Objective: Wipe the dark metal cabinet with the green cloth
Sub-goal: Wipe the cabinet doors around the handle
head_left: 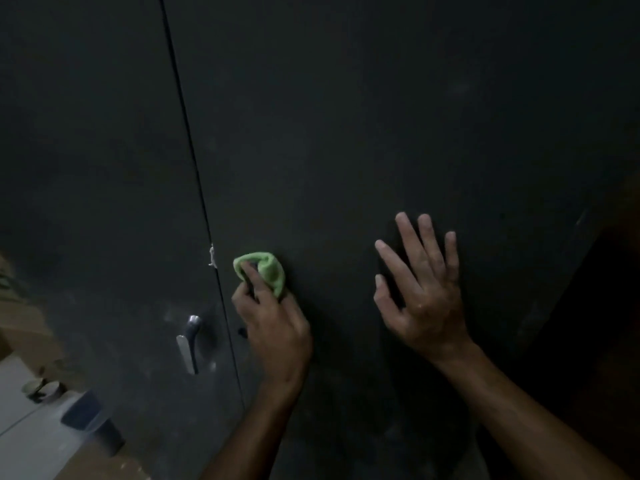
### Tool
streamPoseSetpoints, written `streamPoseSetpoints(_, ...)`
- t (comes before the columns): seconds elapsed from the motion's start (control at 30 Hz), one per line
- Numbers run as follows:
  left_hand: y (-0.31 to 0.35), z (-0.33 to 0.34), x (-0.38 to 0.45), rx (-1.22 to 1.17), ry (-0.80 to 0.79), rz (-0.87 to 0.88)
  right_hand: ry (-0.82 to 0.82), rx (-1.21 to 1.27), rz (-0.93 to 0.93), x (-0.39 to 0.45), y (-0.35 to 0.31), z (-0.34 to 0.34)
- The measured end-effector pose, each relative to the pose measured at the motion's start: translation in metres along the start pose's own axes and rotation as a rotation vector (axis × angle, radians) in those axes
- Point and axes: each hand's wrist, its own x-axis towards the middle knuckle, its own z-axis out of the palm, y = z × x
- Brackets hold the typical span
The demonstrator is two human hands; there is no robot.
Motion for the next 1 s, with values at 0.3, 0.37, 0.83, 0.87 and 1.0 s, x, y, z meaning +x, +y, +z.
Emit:
streamPoseSetpoints(0.3, -0.08, 0.006, -0.021, 0.346, 0.021, 0.764, 0.221, -0.038, 0.063, -0.057, -0.024, 0.048)
streamPoseSetpoints(0.37, -0.064, 0.012, 0.007, 0.29, 0.164, 0.573, 0.254, -0.091, 0.045, -0.065, -0.025, 0.059)
streamPoseSetpoints(0.83, -0.089, -0.01, -0.013, -0.091, 0.256, 0.654, 0.339, -0.135, 0.05, -0.074, -0.027, 0.07)
streamPoseSetpoints(0.87, -0.089, -0.018, -0.011, -0.172, 0.276, 0.668, 0.343, -0.13, 0.049, -0.074, -0.027, 0.07)
streamPoseSetpoints(1.0, -0.14, -0.051, -0.004, -0.2, 0.318, 0.594, 0.354, -0.127, 0.049, -0.075, -0.028, 0.071)
